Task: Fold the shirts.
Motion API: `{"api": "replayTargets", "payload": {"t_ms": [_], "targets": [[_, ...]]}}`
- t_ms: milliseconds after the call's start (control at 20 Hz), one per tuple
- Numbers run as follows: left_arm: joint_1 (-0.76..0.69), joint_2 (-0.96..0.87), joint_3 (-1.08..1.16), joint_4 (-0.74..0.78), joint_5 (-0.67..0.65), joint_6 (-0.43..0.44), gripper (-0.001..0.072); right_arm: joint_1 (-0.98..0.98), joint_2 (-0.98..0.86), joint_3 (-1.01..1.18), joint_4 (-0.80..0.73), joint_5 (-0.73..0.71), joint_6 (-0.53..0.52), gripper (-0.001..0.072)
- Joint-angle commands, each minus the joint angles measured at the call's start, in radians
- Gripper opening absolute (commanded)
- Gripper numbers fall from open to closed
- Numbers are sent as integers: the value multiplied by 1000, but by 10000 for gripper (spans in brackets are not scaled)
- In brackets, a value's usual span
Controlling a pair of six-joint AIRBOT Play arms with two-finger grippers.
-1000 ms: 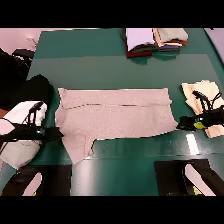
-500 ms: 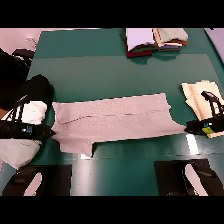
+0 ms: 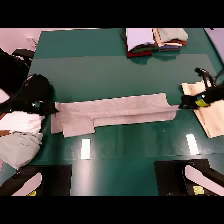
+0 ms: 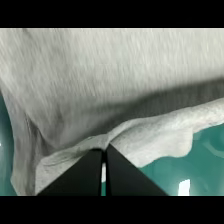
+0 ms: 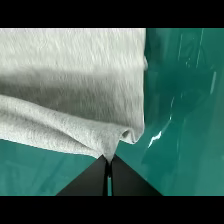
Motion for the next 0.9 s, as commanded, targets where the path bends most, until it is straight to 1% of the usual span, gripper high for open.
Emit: {"api": "replayTargets", "payload": {"t_ms": [0,150,300,350,400,450,500,550,600,700,750,800,850], "targets": [[0,-160,103,2,87,32,22,68,-179,140,7,-31,41,11],[0,-251,141,1,113,33,22,97,-291,240,7,-27,52,11],[0,-278,142,-1,153,32,24,102,-359,308,11,-30,54,13],[0,-278,148,-6,156,32,38,102,-375,328,29,-33,51,38],[0,-278,159,-8,156,31,283,92,-388,347,47,-35,42,235],[0,-277,180,-8,148,21,508,77,-394,359,80,-32,31,331],[1,-277,205,-7,128,14,480,58,-394,366,123,-14,-2,331],[0,-277,232,-8,109,0,479,31,-388,365,181,9,-47,344],[0,-277,255,-18,97,-15,479,3,-381,359,212,33,-80,373],[0,-274,275,-72,89,-21,477,-60,-346,291,213,32,-106,462],[0,-274,275,-95,83,-20,335,-101,-333,241,218,21,-117,494],[-3,-274,274,-110,81,-15,58,-139,-327,192,218,9,-120,537],[-13,-274,274,-109,90,-2,31,-178,-331,145,219,3,-128,537]]}}
